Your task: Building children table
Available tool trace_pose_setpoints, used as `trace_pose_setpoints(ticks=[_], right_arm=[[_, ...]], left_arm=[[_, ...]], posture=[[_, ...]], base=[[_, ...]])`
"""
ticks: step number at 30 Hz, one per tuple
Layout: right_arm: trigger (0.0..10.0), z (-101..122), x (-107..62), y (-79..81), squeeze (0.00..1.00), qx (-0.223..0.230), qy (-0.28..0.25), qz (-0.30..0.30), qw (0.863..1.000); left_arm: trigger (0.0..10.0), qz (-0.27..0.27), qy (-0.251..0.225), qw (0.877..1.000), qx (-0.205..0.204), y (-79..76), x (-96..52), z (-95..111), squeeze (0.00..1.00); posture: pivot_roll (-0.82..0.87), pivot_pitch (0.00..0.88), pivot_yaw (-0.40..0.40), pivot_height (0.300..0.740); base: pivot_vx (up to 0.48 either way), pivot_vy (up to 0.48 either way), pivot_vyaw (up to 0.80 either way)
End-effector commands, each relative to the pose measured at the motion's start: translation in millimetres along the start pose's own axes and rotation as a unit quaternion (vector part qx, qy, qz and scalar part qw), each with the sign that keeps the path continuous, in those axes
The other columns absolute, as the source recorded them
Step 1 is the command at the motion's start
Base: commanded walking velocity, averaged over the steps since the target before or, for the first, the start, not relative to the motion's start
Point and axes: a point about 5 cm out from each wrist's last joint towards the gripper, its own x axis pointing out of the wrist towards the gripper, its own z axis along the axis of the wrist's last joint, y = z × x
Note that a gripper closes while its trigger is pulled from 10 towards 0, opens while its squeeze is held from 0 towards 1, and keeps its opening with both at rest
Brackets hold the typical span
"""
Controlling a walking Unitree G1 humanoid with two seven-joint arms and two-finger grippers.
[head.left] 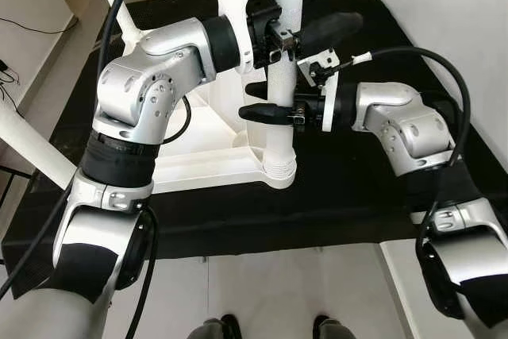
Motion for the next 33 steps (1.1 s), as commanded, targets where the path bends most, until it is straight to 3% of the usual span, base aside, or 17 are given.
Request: trace_pose_setpoints(ticks=[1,2,9,10,12,13,14,16,17,18,21,22,24,26,28,29,33], right_arm=[[0.0,-17,11.3,14.2,0.0,0.01,0.004,0.056,0.998],[0.0,-16,7.4,15.0,0.0,0.003,-0.008,0.067,0.998],[0.0,-12,-0.6,19.3,0.0,-0.004,-0.04,0.1,0.994],[0.0,-10,-3.1,21.3,0.0,-0.004,-0.052,0.115,0.992],[0.0,-10,-3.1,21.3,0.0,-0.004,-0.052,0.115,0.992],[0.0,-9,-5.1,22.5,0.0,-0.007,-0.055,0.127,0.99],[0.0,-8,-6.4,23.8,0.0,-0.011,-0.055,0.142,0.988],[0.0,-8,-6.4,23.8,0.0,-0.011,-0.055,0.142,0.988],[0.0,-5,-6.8,23.4,0.0,-0.023,-0.055,0.172,0.983],[0.0,-5,-6.8,23.4,0.0,-0.023,-0.055,0.172,0.983],[0.0,0,-5.1,18.7,0.0,-0.038,-0.058,0.204,0.977],[0.0,0,-5.1,18.7,0.0,-0.038,-0.058,0.204,0.977],[0.0,0,-3.4,17.3,0.0,-0.049,-0.048,0.217,0.974],[0.0,0,-3.4,17.3,0.0,-0.049,-0.048,0.217,0.974],[0.0,1,-2.0,17.8,0.0,-0.058,-0.039,0.229,0.971],[0.0,3,1.0,19.0,0.0,-0.067,-0.029,0.245,0.967],[0.0,6,3.9,20.9,0.0,-0.078,-0.02,0.266,0.961]], left_arm=[[10.0,0.015,-0.043,0.999,0.006,2.8,-21.4,24,1.0],[10.0,0.034,-0.051,0.998,0.012,3.0,-35.4,32,1.0],[10.0,0.079,-0.065,0.995,0.018,-4.4,-68.6,49,1.0],[10.0,0.088,-0.074,0.993,0.008,-8.2,-80.4,54,0.43],[10.0,0.088,-0.074,0.993,0.008,-8.2,-80.4,54,0.43],[10.0,0.084,-0.077,0.993,-0.007,-14.0,-91.1,55,0.0],[10.0,0.069,-0.067,0.995,-0.022,-24.3,-104.3,52,0.0],[10.0,0.069,-0.067,0.995,-0.022,-24.3,-104.3,52,0.0],[10.0,0.028,-0.005,0.998,-0.057,-55.5,-129.4,23,0.0],[10.0,0.028,-0.005,0.998,-0.057,-55.5,-129.4,23,0.0],[10.0,0.007,0.087,0.986,-0.139,-103.6,-158.5,-29,0.0],[10.0,0.007,0.087,0.986,-0.139,-103.6,-158.5,-29,0.0],[10.0,0.003,0.121,0.976,-0.182,-128.1,-170.4,-49,0.0],[10.0,0.003,0.121,0.976,-0.182,-128.1,-170.4,-49,0.0],[10.0,0.016,0.138,0.968,-0.207,-141.0,-175.6,-62,0.0],[10.0,0.034,0.159,0.958,-0.237,-156.0,-178.8,-76,0.0],[10.0,0.072,0.204,0.938,-0.27,-176.6,-179.8,-96,0.0]], posture=[[-0.07,0.254,0.108,0.74],[-0.06,0.258,0.105,0.74],[-0.05,0.266,0.1,0.74],[-0.04,0.272,0.097,0.74],[-0.04,0.272,0.097,0.74],[-0.04,0.275,0.096,0.74],[-0.04,0.277,0.092,0.74],[-0.04,0.277,0.092,0.74],[-0.02,0.292,0.093,0.74],[-0.02,0.292,0.093,0.74],[-0.01,0.312,0.093,0.74],[-0.01,0.312,0.093,0.74],[-0.01,0.319,0.091,0.74],[-0.01,0.319,0.091,0.74],[-0.01,0.324,0.089,0.74],[-0.01,0.331,0.086,0.74],[-0.01,0.343,0.074,0.74]], base=[[0.0,0.0,0.0],[0.0,0.0,0.0],[0.0,0.0,0.0],[0.0,0.0,0.0],[0.0,0.0,0.0],[0.0,0.0,0.0],[0.0,0.0,0.0],[0.0,0.0,0.0],[0.0,0.0,0.0],[0.0,0.0,0.0],[0.0,0.0,0.0],[0.0,0.0,0.0],[0.0,0.0,0.0],[0.0,0.0,0.0],[0.0,0.0,0.0],[0.0,0.0,0.0],[0.0,0.0,0.0]])
